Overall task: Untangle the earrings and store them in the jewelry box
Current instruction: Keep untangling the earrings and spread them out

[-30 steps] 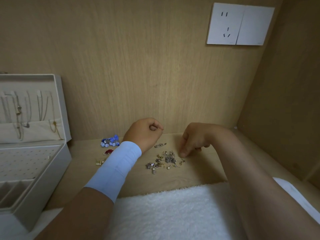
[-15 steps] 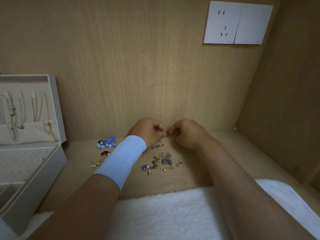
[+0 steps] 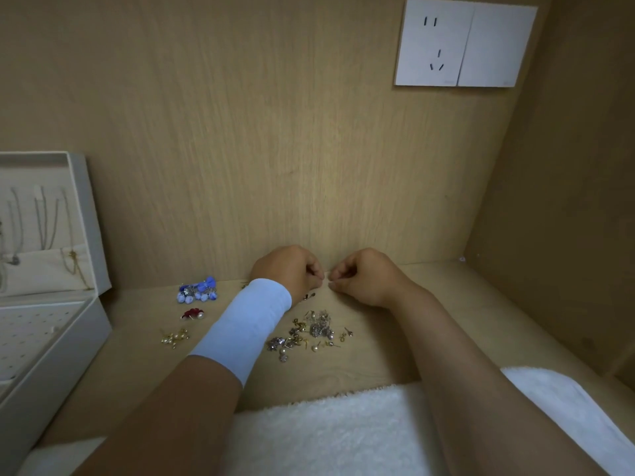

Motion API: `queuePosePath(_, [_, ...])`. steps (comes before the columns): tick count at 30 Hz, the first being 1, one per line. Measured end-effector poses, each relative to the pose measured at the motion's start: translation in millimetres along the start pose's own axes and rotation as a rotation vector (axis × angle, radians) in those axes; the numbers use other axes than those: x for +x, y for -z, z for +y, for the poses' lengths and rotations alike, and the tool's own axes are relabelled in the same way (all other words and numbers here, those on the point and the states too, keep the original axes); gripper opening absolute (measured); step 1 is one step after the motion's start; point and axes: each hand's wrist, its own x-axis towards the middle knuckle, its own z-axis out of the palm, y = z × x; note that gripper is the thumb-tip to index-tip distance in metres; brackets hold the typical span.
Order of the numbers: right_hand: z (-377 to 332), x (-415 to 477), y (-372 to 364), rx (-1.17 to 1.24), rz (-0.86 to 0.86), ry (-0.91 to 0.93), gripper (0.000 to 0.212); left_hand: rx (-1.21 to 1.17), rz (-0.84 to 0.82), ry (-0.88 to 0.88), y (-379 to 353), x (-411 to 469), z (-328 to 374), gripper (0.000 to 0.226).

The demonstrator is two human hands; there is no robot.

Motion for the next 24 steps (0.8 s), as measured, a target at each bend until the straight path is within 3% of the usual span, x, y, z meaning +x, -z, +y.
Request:
queuePosePath(10, [-2.3, 1.2, -4.3, -0.051, 0.032, 0.010, 0.017, -0.021, -0.024, 0.001, 3.7, -1.7, 7.2, 0.008])
queuePosePath(14, [-10.3, -4.8, 8.8, -0.035, 0.035, 0.031, 0.001, -0.047, -0.028, -0.012, 21.1, -14.0, 4.5, 0.009])
queuePosePath(15, [-14.6, -6.3, 12.5, -0.033, 0.022, 0.048, 0.006, -0.047, -0.041, -0.016, 26.4, -17.9, 4.2, 0.010])
queuePosePath(19, [-38.9, -15.4, 23.9, -0.055, -0.171, 0.139, 0.013, -0.031, -0.133, -0.065, 40.9, -36.1, 4.8, 0.016])
queuePosePath(24, [-50.7, -21.6, 24.0, -0.167, -0.369, 0.103, 0.003, -0.017, -0.154, -0.082, 33.7, -50.2, -2.3, 0.013])
